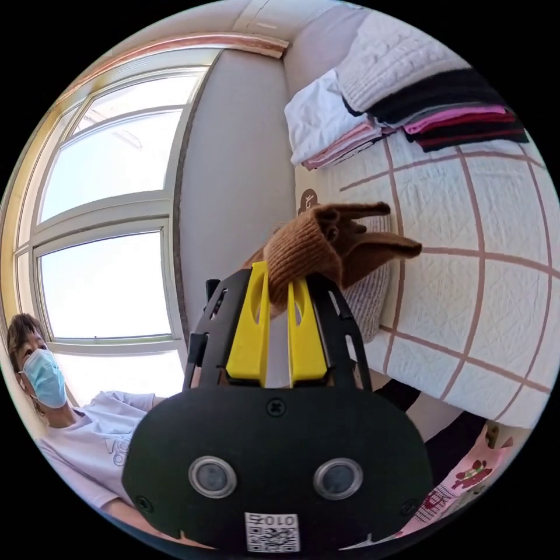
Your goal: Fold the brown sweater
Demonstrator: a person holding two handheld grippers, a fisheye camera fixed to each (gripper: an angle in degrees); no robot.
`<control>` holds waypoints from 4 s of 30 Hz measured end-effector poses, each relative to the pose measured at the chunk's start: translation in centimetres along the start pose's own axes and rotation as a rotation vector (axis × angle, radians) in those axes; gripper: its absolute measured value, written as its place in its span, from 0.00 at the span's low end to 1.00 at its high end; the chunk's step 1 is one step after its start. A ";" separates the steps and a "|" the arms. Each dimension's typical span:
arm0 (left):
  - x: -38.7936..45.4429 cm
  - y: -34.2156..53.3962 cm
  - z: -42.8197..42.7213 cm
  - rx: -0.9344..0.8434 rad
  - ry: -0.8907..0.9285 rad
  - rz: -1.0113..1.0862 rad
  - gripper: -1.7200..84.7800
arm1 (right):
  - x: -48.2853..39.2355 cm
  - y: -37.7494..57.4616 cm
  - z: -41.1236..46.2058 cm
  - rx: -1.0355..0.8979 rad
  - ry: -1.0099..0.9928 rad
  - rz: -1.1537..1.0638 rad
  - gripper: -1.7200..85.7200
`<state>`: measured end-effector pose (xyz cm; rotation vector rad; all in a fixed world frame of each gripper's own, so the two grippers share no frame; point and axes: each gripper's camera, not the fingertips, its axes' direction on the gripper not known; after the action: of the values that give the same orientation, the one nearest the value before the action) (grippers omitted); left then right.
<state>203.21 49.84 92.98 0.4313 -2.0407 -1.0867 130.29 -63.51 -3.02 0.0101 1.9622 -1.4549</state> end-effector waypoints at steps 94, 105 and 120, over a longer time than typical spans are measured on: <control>-20.2 39.8 19.2 0.812 0.223 -0.423 0.11 | -6.5 23.4 34.4 -0.449 0.870 -2.152 0.15; -19.8 47.0 27.5 1.142 0.376 -0.177 0.17 | -18.5 -1.7 27.8 -0.564 0.060 -0.757 0.14; -24.3 54.4 28.5 1.296 0.172 -0.237 0.30 | -1.4 -21.2 17.7 -0.369 0.062 0.062 0.15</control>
<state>200.37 111.69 116.05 1.3480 -2.3196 0.3246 132.16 -85.92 13.06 -0.0478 2.2334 -1.0470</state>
